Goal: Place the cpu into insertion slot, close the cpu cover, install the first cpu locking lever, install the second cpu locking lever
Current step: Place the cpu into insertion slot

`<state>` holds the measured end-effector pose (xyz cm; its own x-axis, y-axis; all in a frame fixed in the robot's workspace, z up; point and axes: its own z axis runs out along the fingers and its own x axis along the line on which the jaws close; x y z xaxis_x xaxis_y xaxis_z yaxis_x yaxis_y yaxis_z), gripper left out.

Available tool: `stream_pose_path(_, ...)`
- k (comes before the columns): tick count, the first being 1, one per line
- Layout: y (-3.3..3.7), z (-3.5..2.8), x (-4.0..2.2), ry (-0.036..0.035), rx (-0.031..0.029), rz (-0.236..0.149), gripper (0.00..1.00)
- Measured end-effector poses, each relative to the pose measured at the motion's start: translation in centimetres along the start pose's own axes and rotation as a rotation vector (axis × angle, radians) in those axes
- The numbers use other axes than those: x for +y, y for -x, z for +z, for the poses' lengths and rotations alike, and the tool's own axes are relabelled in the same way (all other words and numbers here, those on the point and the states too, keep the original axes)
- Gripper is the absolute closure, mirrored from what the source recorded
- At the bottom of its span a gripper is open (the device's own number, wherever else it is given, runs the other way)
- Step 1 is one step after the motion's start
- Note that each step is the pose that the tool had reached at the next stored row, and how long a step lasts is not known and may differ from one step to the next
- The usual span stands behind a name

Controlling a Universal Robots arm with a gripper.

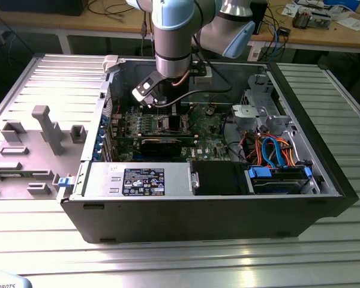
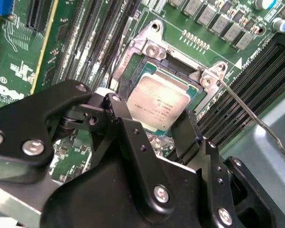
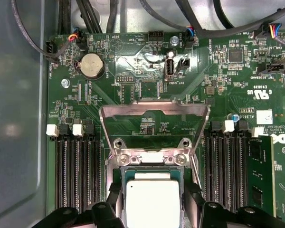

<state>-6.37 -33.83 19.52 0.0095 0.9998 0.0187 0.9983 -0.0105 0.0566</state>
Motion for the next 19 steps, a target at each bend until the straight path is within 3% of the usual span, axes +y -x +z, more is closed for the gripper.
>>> stream_pose_path(3,0.00,-0.15,0.01,-0.0002,0.0000,0.000,0.39)
stream_pose_path(8,-0.02,-1.15,0.06,-0.0033,-0.0002,0.001,0.39)
stream_pose_path(12,-0.04,-1.95,0.11,-0.0101,-0.0001,0.001,0.39)
stream_pose_path(13,-0.04,-2.31,0.13,-0.0130,-0.0001,0.001,0.47)
stream_pose_path(14,-0.05,-2.40,0.14,-0.0143,-0.0002,0.001,0.47)
stream_pose_path(15,-0.05,-2.40,0.14,-0.0147,0.0000,0.001,0.53)
stream_pose_path(16,-0.05,-2.40,0.14,-0.0150,0.0000,0.001,0.53)
stream_pose_path(19,-0.04,-2.41,0.14,-0.0153,-0.0002,0.001,0.71)
